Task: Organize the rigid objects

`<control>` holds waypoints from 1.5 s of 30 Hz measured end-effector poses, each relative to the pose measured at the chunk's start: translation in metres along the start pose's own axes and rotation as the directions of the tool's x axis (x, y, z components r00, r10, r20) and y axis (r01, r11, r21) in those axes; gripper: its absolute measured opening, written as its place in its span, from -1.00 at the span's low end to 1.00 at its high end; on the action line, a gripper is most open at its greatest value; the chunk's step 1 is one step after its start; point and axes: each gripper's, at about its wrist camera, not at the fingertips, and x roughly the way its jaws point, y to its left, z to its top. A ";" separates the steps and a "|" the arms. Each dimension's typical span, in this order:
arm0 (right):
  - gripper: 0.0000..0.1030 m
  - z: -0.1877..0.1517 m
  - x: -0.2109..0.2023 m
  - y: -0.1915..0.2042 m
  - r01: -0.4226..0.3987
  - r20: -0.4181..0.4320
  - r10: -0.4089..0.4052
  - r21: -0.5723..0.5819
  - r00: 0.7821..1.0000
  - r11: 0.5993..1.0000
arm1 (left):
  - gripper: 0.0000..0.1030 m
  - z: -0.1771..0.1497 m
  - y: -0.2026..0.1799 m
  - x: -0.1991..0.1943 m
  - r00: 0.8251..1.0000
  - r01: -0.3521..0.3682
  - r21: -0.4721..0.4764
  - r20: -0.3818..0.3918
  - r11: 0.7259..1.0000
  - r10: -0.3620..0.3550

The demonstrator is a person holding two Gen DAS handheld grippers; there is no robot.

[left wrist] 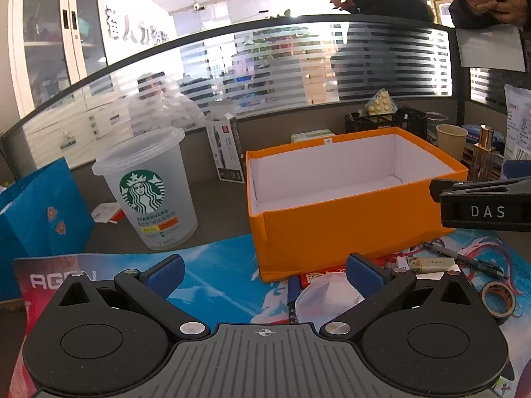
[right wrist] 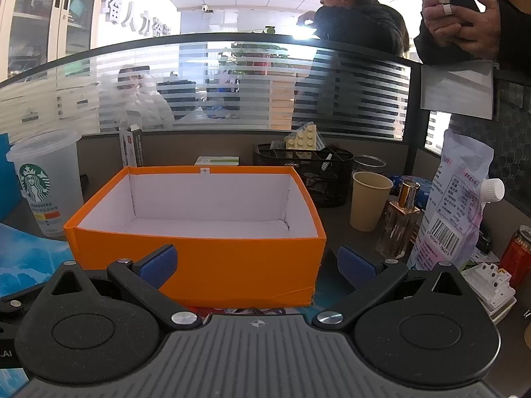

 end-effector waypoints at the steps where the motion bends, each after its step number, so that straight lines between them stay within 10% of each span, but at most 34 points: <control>1: 1.00 0.000 0.000 0.000 0.001 0.000 -0.001 -0.001 1.000 1.000 | 1.00 0.000 0.000 0.000 1.000 0.000 0.000 0.001 1.000 0.000; 45: 1.00 -0.014 -0.018 -0.005 -0.045 0.063 0.045 -0.003 0.997 0.999 | 1.00 -0.001 0.041 0.001 0.999 -0.040 -0.079 -0.004 0.996 0.040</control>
